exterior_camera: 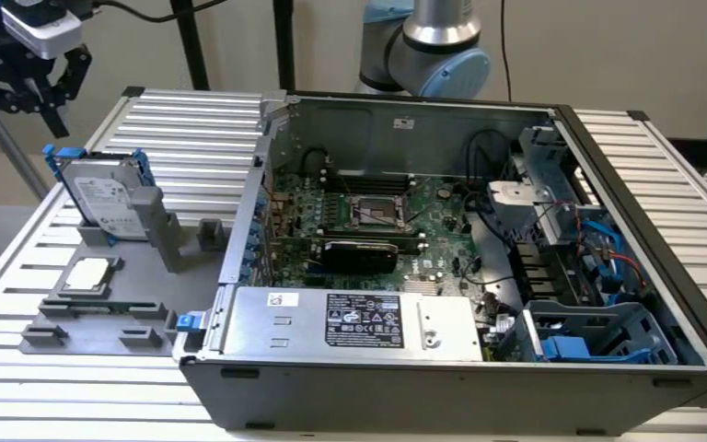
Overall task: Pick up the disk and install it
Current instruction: 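Pick up the disk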
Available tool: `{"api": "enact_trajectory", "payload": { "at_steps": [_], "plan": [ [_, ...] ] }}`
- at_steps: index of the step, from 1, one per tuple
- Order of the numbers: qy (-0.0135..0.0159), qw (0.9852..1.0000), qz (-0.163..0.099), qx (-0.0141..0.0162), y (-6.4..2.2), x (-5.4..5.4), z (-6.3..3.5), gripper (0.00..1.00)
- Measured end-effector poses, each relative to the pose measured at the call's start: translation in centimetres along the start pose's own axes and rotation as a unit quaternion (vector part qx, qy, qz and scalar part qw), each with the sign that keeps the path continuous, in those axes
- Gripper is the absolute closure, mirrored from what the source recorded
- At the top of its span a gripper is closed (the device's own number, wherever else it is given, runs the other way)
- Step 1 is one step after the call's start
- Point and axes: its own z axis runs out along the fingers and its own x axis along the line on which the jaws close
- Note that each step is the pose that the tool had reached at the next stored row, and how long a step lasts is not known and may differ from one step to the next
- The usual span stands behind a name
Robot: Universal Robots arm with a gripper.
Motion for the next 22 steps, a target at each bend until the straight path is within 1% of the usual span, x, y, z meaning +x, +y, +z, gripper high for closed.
{"api": "enact_trajectory", "payload": {
  "at_steps": [3, 5, 8, 10, 12, 14, 17, 22],
  "plan": [
    [0.0014, 0.9996, -0.027, -0.0005, -0.01, 0.0, 0.08, 1.0],
    [0.0023, 0.9989, -0.046, -0.0008, -0.01, 0.0, 0.14, 1.0],
    [0.0036, 0.9974, -0.072, -0.0013, -0.01, 0.0, 0.2, 1.0],
    [0.0045, 0.9958, -0.091, -0.0016, -0.01, 0.01, 0.24, 1.0],
    [0.0054, 0.9941, -0.109, -0.002, -0.01, 0.0, 0.28, 1.0],
    [0.0062, 0.9919, -0.127, -0.0023, -0.03, 0.0, 0.32, 1.0],
    [0.0076, 0.9883, -0.152, -0.0027, -0.06, -0.05, 0.38, 1.0],
    [0.0093, 0.9824, -0.186, -0.0034, -0.23, -0.29, 0.43, 1.0]
  ]
}}
